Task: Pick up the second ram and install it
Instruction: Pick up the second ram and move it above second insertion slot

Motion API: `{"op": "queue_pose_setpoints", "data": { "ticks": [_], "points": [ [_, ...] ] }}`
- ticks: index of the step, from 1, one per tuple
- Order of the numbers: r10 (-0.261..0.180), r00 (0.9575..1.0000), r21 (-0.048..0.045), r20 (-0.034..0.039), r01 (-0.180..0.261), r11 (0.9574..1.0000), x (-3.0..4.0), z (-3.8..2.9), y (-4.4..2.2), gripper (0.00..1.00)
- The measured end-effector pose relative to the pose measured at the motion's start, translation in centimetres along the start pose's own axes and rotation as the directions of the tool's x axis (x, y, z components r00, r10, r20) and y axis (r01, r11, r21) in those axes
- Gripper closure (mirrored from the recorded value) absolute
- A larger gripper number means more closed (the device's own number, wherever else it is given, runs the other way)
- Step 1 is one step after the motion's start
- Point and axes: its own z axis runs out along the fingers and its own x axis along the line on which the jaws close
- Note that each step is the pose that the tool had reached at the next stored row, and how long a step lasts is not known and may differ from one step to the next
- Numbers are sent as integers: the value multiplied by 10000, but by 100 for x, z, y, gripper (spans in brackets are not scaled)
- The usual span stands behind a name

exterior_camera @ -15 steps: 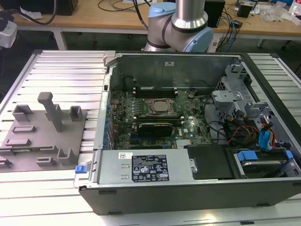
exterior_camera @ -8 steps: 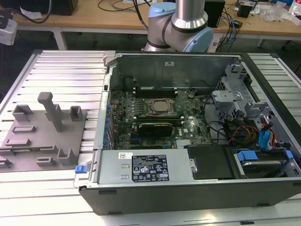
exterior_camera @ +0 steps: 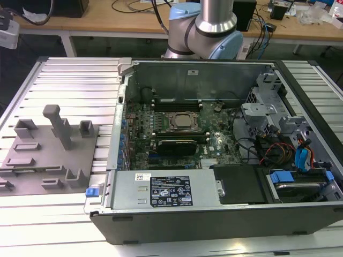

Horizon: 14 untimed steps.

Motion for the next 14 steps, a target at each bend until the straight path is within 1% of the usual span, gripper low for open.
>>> {"op": "queue_pose_setpoints", "data": {
  "ticks": [4, 5, 6, 7, 8, 10, 14],
  "points": [
    [-430, 9991, -9, -21, 430, 9991, 0, 0, -1, 89],
    [-484, 9988, -5, -52, 484, 9988, -1, 0, -1, 89],
    [-557, 9984, 4, -135, 557, 9984, -1, -1, -1, 89],
    [-596, 9981, 9, -173, 596, 9982, -1, 0, -1, 89],
    [-712, 9972, 14, -231, 712, 9975, 0, 1, -1, 89],
    [-953, 9952, 7, -240, 954, 9954, -1, 0, 0, 89],
    [-987, 9948, 6, -242, 987, 9951, -2, 0, 0, 89]
  ]
}}
